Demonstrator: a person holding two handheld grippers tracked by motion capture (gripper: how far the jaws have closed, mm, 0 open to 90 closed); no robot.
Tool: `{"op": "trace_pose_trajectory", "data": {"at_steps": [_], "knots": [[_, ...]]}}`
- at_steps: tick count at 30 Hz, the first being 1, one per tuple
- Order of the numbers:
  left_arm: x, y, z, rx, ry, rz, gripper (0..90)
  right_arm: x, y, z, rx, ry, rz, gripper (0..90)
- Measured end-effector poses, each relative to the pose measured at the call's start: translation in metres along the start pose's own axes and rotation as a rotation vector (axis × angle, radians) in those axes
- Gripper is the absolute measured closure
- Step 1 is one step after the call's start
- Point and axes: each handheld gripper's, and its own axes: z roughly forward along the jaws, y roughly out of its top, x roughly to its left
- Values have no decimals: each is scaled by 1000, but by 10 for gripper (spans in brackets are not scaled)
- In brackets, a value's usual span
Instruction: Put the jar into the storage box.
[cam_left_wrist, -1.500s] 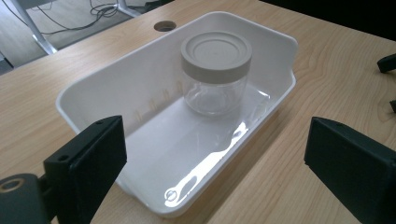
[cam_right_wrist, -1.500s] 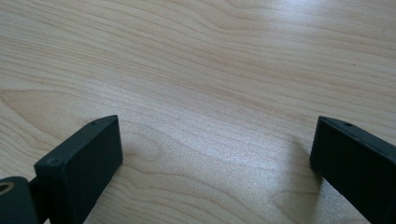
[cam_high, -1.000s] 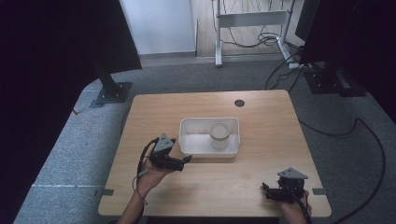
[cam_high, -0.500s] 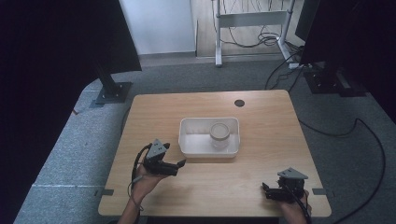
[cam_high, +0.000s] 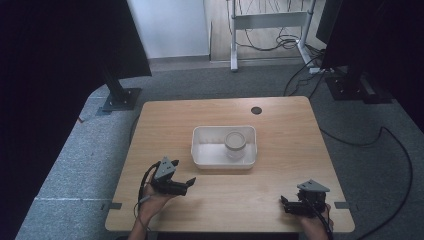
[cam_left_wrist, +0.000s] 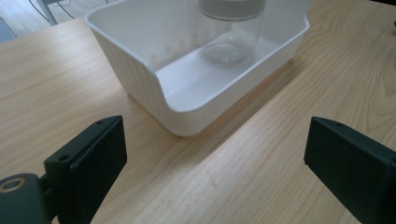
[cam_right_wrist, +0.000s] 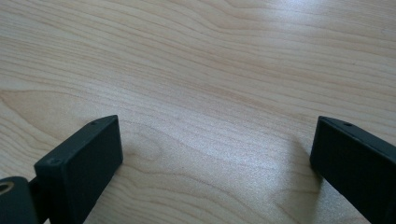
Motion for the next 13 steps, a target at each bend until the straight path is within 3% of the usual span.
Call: {"op": "trace_pose_trajectory", "data": {"at_steps": [13], "knots": [[3, -21, 3, 30, 13, -33, 60, 0, 0, 0, 0, 0, 0, 20]]}}
